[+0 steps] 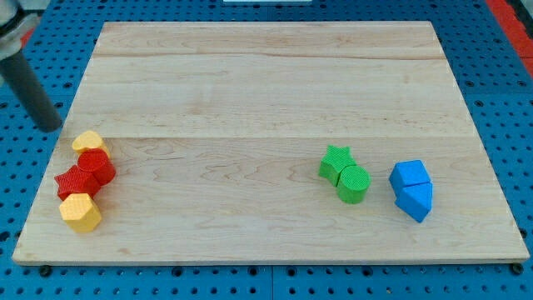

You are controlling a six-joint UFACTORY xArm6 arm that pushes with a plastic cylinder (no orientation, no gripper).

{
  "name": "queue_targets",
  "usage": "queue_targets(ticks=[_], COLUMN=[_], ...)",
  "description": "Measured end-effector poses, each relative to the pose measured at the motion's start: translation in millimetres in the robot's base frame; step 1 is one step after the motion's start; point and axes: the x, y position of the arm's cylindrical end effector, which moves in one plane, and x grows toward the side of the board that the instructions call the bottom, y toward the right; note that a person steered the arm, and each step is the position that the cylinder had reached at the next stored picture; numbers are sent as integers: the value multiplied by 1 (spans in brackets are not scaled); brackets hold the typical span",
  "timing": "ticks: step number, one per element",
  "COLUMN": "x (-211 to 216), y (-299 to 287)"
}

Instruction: Move the yellow heart to the top center

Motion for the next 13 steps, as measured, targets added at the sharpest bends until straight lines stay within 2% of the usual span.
queue_targets(ticks=[1,2,3,5,7,8,9,10,11,12,13], x=[36,46,15,2,-41,-42,-37,-6,0,-8,-35], y=[0,23,84,164,256,297,307,309,309,319,322])
